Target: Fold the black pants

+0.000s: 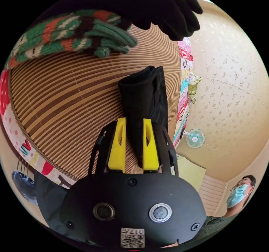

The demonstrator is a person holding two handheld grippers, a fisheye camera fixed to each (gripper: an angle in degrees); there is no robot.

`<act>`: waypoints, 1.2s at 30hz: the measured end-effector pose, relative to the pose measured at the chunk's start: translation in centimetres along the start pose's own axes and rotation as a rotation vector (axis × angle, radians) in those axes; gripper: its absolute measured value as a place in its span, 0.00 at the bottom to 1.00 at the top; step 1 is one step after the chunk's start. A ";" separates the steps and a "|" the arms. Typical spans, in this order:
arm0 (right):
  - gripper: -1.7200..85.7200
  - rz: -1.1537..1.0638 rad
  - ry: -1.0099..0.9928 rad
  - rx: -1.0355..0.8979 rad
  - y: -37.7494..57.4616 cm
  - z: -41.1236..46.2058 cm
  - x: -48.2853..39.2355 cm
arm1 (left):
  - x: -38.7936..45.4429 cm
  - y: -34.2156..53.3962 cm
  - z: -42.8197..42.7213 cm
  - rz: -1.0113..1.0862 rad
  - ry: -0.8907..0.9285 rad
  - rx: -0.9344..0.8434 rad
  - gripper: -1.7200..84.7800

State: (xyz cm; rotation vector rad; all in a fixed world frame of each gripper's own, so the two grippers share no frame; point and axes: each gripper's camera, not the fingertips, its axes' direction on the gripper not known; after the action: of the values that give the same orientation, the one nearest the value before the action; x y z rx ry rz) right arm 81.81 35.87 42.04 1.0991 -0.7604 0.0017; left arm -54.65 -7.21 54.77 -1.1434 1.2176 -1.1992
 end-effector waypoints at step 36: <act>0.03 -0.108 -0.237 -0.562 22.3 10.3 3.3 | 18.6 22.8 13.0 1.263 -0.426 -0.517 0.14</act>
State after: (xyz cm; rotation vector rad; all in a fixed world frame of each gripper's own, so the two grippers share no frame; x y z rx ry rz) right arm 70.55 37.16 64.03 0.6057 -0.8441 -0.4170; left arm -41.20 -24.86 31.49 -0.6459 1.5273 0.3046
